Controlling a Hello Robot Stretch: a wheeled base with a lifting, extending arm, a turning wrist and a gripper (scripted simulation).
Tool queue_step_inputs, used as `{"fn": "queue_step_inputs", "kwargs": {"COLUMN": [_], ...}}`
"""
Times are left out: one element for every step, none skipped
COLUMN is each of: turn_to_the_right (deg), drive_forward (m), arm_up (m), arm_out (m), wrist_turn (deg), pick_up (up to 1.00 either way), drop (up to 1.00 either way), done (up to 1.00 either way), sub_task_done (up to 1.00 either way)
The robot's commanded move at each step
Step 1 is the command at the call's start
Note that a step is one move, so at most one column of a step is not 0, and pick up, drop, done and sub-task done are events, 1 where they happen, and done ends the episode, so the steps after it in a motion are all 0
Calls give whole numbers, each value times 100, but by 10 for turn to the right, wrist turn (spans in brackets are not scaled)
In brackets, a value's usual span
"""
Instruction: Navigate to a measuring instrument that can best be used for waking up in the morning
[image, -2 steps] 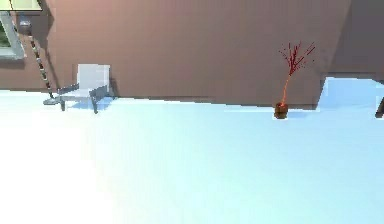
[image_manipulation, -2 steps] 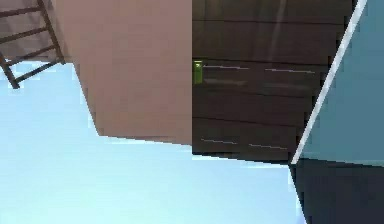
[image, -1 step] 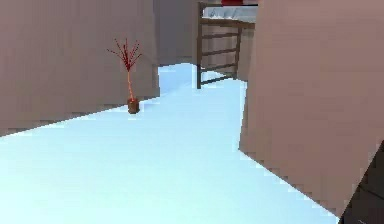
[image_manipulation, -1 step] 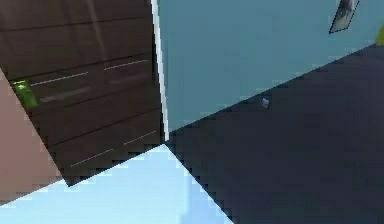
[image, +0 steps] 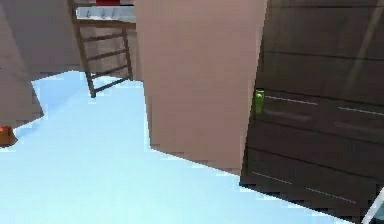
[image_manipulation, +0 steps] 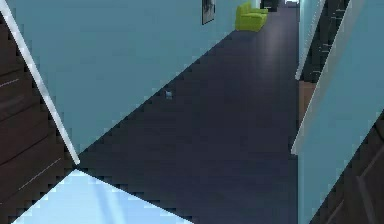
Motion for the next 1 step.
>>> {"fn": "queue_step_inputs", "kwargs": {"turn_to_the_right": [0], "drive_forward": [20], "arm_up": [0], "arm_out": [0], "wrist_turn": [0], "pick_up": [0], "drop": [0], "done": [0], "sub_task_done": [0]}}
